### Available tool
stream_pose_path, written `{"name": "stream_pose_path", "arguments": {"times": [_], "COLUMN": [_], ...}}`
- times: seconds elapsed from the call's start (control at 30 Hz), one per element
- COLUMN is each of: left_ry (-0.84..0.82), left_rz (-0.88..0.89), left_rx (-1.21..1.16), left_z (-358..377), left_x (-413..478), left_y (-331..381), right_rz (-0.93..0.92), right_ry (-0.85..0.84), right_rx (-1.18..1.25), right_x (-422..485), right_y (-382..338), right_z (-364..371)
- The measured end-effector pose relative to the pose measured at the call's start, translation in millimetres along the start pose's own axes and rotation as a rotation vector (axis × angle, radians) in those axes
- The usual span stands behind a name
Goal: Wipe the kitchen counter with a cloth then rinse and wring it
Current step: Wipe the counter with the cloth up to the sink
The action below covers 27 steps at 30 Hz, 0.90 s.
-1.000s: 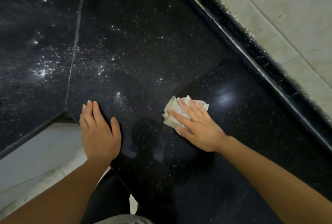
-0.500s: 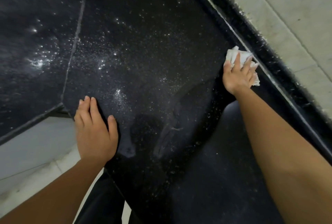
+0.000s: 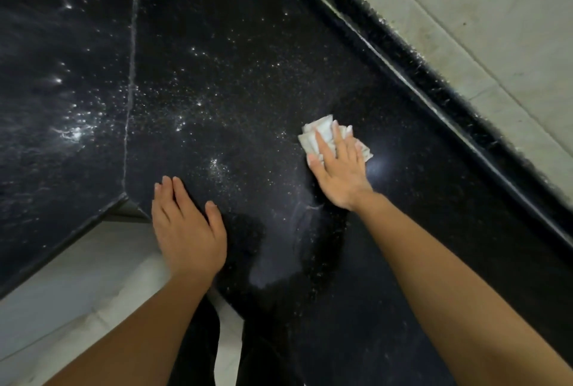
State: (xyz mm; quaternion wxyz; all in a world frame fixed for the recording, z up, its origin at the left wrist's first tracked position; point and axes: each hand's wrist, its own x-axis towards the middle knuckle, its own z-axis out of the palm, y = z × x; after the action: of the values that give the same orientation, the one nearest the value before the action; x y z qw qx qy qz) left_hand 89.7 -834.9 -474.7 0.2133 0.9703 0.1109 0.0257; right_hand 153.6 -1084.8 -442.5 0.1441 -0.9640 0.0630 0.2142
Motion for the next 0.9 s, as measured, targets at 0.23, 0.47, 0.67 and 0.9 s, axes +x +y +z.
{"name": "stream_pose_path", "arguments": {"times": [0.23,0.47,0.67,0.9], "left_ry": [-0.08,-0.176,-0.344,-0.544], "left_rz": [0.012,0.049,0.092,0.321], "left_rx": [-0.059,-0.122,-0.139,-0.018], "left_z": [-7.3,-17.7,-32.9,-58.4], "left_x": [-1.6,-0.2,3.9,17.6], "left_y": [-2.9,-7.6,-11.7,-44.7], "right_rz": [-0.04,0.031,0.47,0.758], "right_ry": [-0.054,-0.084,0.033,0.199], "right_rx": [-0.003,-0.028,0.101,0.271], "right_x": [-88.3,-185.8,-246.3,-214.0], "right_y": [-32.9,-35.0,-12.1,-79.7], "right_z": [45.2,85.8,106.0,121.7]}}
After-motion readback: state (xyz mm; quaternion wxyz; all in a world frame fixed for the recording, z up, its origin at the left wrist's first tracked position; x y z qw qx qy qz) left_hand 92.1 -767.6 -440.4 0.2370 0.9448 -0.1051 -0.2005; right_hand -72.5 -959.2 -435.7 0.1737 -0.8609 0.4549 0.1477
